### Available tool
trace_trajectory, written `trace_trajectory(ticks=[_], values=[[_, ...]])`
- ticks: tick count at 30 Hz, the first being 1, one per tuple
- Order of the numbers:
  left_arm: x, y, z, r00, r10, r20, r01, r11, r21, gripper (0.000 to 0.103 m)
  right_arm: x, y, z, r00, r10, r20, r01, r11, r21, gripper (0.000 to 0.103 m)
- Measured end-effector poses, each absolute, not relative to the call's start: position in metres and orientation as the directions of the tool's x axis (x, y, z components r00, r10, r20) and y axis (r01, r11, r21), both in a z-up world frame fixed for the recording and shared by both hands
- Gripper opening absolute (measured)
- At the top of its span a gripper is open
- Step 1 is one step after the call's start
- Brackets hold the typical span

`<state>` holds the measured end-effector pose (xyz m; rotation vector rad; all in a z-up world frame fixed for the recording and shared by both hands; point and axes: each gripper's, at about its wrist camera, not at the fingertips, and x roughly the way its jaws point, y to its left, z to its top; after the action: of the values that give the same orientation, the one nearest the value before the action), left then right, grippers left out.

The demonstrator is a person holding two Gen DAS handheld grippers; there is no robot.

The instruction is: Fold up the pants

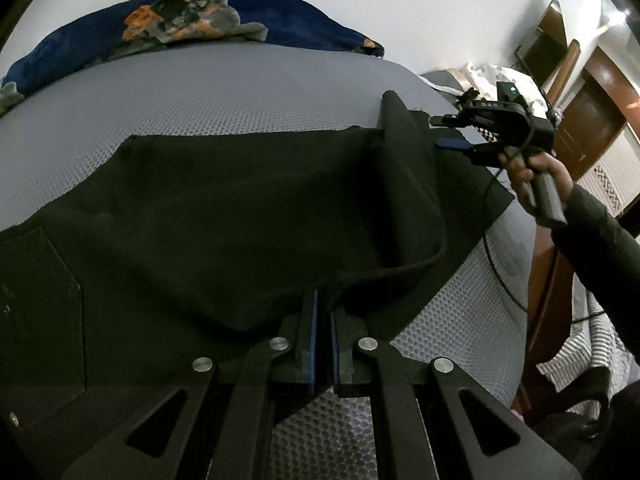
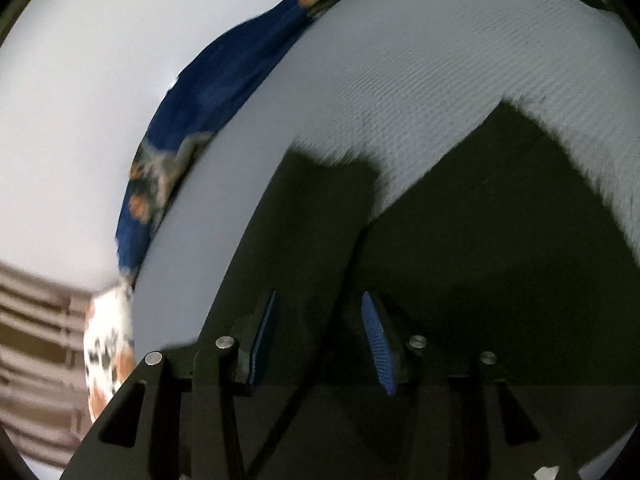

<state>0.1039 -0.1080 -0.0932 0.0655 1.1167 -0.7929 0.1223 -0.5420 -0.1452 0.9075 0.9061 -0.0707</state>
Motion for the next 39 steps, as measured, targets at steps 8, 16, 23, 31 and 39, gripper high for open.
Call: trace_trajectory(ticks=[8,16,23,31,39], values=[[0.107,-0.107,-0.098,0.192,-0.529,-0.826,0.571,0.745,-0.344,0.005,0.164,-0.565,-0.144,0.629,0.276,-0.727,0.441,0.644,0.625,0.008],[0.104,-0.11,-0.098,0.202,-0.52,-0.83,0.575,0.749,-0.329,0.005,0.143,-0.553,-0.069,0.671,0.103,-0.735,0.391,0.792,0.469,0.004],[0.098,-0.115,-0.1,0.221,-0.508,-0.832,0.617,0.734,-0.284,0.005,0.049,-0.555,-0.071,0.611,-0.153,-0.777,0.518,0.819,0.247,0.003],[0.088,-0.129,-0.109,0.215,-0.471,-0.855,0.696,0.689,-0.205,0.006,-0.024,-0.568,-0.15,0.494,-0.165,-0.854,0.646,0.727,0.233,0.002],[0.082,-0.131,-0.111,0.187,-0.473,-0.861,0.735,0.649,-0.198,0.007,-0.027,-0.571,-0.127,0.498,-0.231,-0.836,0.648,0.74,0.182,0.002]])
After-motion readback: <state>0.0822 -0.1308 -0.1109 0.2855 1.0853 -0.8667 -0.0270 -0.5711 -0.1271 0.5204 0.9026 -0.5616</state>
